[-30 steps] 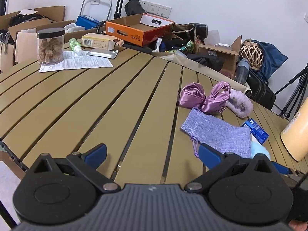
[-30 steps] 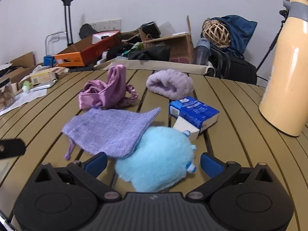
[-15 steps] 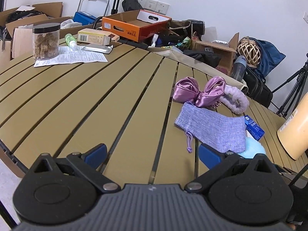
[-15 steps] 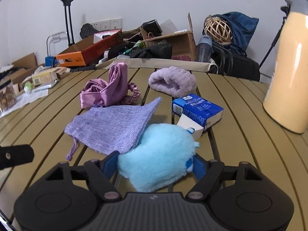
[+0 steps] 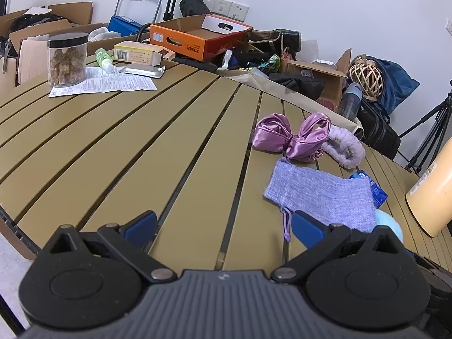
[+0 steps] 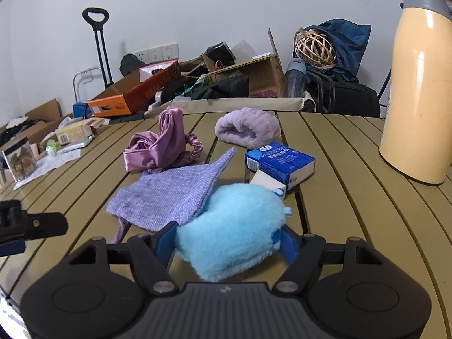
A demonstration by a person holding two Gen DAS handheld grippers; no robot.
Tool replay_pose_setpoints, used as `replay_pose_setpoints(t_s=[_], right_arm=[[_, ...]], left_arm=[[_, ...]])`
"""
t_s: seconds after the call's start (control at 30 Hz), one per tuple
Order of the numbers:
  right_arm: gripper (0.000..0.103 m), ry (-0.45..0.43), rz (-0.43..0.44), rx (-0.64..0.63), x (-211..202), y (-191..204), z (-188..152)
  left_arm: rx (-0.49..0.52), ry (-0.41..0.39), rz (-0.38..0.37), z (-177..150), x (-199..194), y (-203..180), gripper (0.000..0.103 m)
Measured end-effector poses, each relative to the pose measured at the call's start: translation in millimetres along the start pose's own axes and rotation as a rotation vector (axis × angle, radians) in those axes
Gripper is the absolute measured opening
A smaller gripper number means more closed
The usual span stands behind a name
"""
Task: Collect trash
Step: 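Close the right tool on the light-blue plush toy, then grasp the lavender drawstring bag with the left tool while the right tool holds the plush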
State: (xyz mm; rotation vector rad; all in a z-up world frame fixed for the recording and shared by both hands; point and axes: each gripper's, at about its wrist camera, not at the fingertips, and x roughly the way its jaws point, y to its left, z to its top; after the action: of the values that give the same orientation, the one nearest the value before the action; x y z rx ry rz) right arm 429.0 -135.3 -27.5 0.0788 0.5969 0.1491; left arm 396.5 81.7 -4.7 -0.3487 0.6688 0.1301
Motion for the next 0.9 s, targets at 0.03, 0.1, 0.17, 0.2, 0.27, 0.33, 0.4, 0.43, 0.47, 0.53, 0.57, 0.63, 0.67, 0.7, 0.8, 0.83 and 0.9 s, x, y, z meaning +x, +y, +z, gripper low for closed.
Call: replay_pose_setpoints(t_s=[0.03,0.1,0.17,0.2,0.27,0.33,0.4,0.43,0.47,0.53,0.57,0.63,0.67,0.7,0.8,0.83,0.9], right_arm=[[0.072,0.002,0.005,-0.001,-1.7,-1.2,-0.2],[0.072,0.003,0.006,-0.007,-5.3,-3.4,-2.1],[0.072,0.006,0.007,-0.013,-8.9,-6.1,-3.9],[0.072,0.008,0.01,-0.012,-10.7,-8.2,-4.9],[0.072,0.012,0.023,-0.01,-15.0,-12.7,-6.6],[0.072,0.014,0.032,-0.009,-19.6,-17.3,-8.7],[0.072,0.017,0.04,-0.009,-24.0,-22.5,-10.8],[0.072,0.019,0.042,-0.009,-26.2,-25.2,-12.1],[0.072,0.018,0.042,-0.01,-28.3,-28.0,-13.3],[0.072,0.017,0.046,-0.01,-32.4,-34.4,-15.6],[0.072,0.018,0.053,-0.009,-33.6,-37.4,-16.5],[0.072,0.022,0.062,-0.008,-36.0,-42.9,-19.4],[0.072,0.024,0.063,-0.011,-36.9,-44.8,-20.9],[0.072,0.026,0.063,-0.015,-37.6,-47.2,-22.2],[0.072,0.03,0.065,-0.014,-39.9,-55.4,-24.9],[0.072,0.031,0.065,-0.013,-40.6,-58.1,-25.4],[0.072,0.033,0.073,-0.009,-42.0,-62.6,-26.6]], left_arm=[[0.002,0.001,-0.001,0.1,0.2,-0.4,0.103],[0.01,0.002,0.002,0.0,0.8,-2.4,0.103],[0.021,0.001,0.005,-0.1,2.0,-5.3,0.103],[0.024,0.003,0.004,-0.4,2.6,-6.7,0.103],[0.03,0.007,-0.001,-0.9,3.9,-9.9,0.103],[0.036,0.008,-0.003,-1.4,5.5,-13.7,0.103],[0.044,0.008,-0.004,-2.8,7.0,-18.2,0.103],[0.049,0.007,-0.005,-3.7,7.9,-21.0,0.103],[0.056,0.006,-0.007,-4.5,8.9,-24.0,0.103],[0.07,0.007,-0.013,-7.1,11.8,-31.9,0.103],[0.079,0.01,-0.019,-8.7,13.7,-36.9,0.103],[0.103,0.017,-0.031,-12.6,18.2,-48.6,0.103],[0.118,0.018,-0.035,-14.7,20.9,-55.7,0.103],[0.131,0.017,-0.037,-16.9,23.1,-61.9,0.103],[0.183,0.012,-0.029,-25.2,30.0,-82.9,0.103],[0.203,0.011,-0.027,-27.8,31.7,-88.6,0.102],[0.247,0.007,-0.016,-33.4,35.7,-100.8,0.094]])
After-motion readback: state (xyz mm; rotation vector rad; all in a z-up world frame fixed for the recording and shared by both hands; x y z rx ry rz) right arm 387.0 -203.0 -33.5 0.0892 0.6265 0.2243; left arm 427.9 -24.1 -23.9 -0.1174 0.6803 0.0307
